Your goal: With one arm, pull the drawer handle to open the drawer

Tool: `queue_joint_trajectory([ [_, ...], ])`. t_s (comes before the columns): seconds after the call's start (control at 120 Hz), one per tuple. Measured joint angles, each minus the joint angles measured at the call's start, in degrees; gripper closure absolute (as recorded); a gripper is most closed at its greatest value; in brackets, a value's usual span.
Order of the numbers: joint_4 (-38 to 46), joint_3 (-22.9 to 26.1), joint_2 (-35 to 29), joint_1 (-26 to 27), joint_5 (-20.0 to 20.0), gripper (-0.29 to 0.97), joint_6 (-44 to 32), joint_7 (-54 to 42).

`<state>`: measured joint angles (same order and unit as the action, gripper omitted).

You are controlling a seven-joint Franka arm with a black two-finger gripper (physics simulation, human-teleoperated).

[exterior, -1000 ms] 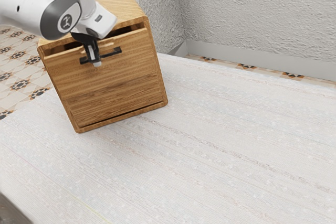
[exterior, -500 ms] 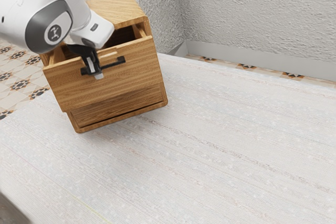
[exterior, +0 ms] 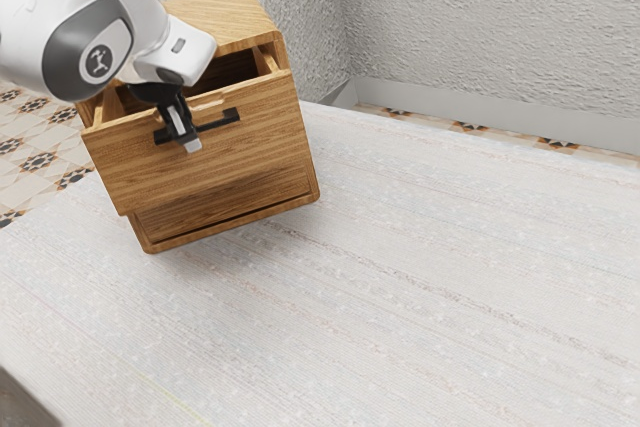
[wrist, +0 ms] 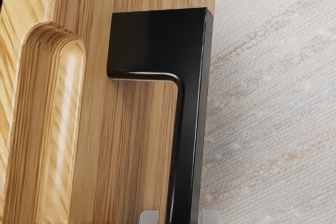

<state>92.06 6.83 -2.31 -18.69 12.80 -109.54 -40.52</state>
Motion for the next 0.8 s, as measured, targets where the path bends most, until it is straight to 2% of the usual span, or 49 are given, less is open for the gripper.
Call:
queue_joint_trajectory([
  [0.225, 0.5, 0.0, -0.8, 5.8, 1.3, 0.76, 0.0, 1.5],
  [0.325, 3.0, -0.1, -1.8, 6.9, 1.5, 0.69, 0.0, 2.3],
  [0.492, 6.5, -0.1, -5.0, 9.5, 3.6, 0.7, 0.1, 3.7],
  [0.558, 7.9, -0.2, -6.7, 10.9, 4.6, 0.75, 0.2, 4.1],
  [0.8, 12.1, -0.3, -10.6, 12.5, 6.7, 0.71, 0.6, 5.3],
])
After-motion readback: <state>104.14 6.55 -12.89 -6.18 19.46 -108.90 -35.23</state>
